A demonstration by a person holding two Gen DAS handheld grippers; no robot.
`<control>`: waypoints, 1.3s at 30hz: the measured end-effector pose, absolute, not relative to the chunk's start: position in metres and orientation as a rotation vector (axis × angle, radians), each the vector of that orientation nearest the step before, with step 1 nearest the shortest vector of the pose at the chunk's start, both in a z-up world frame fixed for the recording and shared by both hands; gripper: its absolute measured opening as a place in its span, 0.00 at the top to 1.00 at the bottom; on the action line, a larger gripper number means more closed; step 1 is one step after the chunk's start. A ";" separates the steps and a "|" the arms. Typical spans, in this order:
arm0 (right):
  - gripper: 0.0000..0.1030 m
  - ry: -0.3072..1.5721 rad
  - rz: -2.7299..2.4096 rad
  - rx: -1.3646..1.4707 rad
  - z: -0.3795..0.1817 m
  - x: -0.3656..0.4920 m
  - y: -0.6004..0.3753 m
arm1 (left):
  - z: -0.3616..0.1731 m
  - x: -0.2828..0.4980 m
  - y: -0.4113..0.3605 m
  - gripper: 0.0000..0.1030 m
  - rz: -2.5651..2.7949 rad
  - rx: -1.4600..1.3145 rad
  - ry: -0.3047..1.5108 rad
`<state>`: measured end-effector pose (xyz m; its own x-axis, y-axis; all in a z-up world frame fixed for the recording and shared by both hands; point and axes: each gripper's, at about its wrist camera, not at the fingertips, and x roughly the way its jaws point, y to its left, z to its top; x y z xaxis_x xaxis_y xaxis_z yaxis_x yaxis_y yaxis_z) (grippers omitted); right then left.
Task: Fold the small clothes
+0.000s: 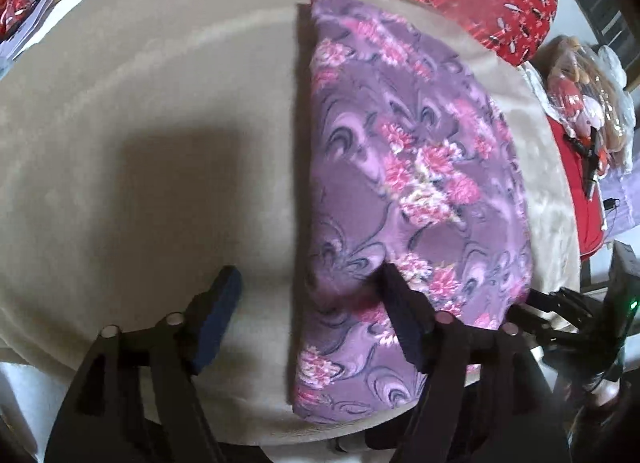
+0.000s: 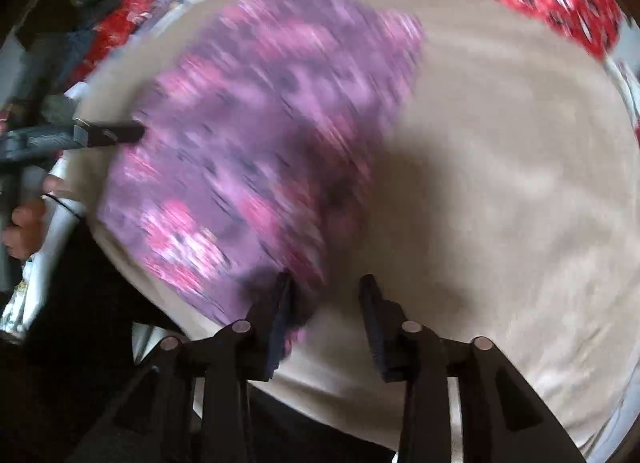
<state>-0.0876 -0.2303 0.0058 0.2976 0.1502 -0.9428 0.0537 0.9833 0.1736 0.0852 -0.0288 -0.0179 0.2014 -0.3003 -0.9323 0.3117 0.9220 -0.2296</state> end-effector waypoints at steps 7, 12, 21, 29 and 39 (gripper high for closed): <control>0.69 1.079 0.075 0.200 0.049 -0.102 -0.226 | -0.005 0.059 -0.044 0.30 -0.437 0.131 1.222; 0.67 1.226 -0.004 0.066 -0.001 -0.072 -0.206 | -0.023 0.043 -0.055 0.30 -0.401 0.229 1.245; 0.37 1.141 -0.159 0.072 0.047 -0.088 -0.208 | 0.018 0.006 -0.061 0.30 -0.408 0.321 1.058; 0.16 1.064 -0.329 0.204 0.074 -0.127 -0.219 | 0.030 -0.005 -0.062 0.30 -0.410 0.308 1.026; 0.09 1.054 -0.330 0.131 0.070 -0.137 -0.180 | 0.034 -0.018 -0.055 0.29 -0.352 0.330 0.993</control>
<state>-0.1374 -0.1797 0.0697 0.4505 -0.2038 -0.8692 0.3279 0.9433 -0.0512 -0.0177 -0.0545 0.0336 0.4995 -0.1373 -0.8554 0.4327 0.8949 0.1091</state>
